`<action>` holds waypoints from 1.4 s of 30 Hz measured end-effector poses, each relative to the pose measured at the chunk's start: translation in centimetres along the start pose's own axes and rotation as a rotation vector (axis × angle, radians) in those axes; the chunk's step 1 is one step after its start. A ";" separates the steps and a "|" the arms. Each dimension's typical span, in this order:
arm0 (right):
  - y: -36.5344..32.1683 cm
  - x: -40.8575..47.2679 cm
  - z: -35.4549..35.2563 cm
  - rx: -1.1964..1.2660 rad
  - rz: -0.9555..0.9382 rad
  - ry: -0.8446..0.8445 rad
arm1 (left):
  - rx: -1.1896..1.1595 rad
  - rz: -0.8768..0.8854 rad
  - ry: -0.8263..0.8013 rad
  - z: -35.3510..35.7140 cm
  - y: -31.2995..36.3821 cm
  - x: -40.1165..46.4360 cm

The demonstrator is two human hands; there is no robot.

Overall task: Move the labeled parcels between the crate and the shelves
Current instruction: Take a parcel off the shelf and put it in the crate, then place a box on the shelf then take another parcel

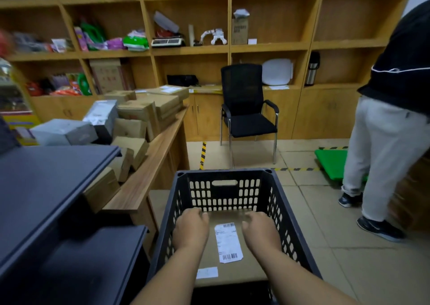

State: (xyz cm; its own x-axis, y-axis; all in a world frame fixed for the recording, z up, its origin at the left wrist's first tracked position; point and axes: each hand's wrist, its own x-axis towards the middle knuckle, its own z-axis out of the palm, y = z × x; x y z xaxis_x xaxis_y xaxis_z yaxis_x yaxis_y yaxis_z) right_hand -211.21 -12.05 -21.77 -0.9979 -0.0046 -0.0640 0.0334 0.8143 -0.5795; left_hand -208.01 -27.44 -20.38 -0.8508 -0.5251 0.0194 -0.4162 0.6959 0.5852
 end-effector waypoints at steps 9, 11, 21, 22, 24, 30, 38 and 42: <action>-3.1 -4.8 -4.1 -0.179 -0.246 0.174 | 0.214 0.192 0.197 -6.1 2.0 -4.3; -3.4 -5.6 -4.7 -0.176 -0.271 0.171 | 0.228 0.184 0.219 -6.9 2.0 -5.2; -3.9 -8.8 -6.4 -0.175 -0.472 0.077 | 0.320 0.026 0.345 -9.8 1.7 -11.4; -3.8 -9.3 -6.6 -0.176 -0.502 0.059 | 0.321 -0.002 0.358 -10.1 1.6 -12.4; -3.7 -10.5 -7.1 -0.178 -0.568 0.026 | 0.312 -0.058 0.375 -10.5 1.2 -14.6; -3.2 -17.0 -7.5 -0.179 -0.802 -0.079 | 0.360 -0.255 0.462 -11.9 -1.2 -23.9; -3.5 -29.2 -5.1 -0.130 -1.077 -0.291 | 0.417 -0.575 0.584 -14.6 -6.6 -38.7; -4.3 -35.5 -4.5 -0.110 -1.221 -0.338 | 0.413 -0.706 0.653 -16.3 -8.6 -45.9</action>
State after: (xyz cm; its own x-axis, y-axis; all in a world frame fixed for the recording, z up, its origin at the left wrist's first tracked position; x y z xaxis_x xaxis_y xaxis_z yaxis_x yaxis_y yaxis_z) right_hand -176.22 -12.77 -13.35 -0.3126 -0.9168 0.2485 -0.9148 0.2201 -0.3386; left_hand -160.15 -17.29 -13.05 -0.0840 -0.9543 0.2867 -0.9328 0.1765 0.3142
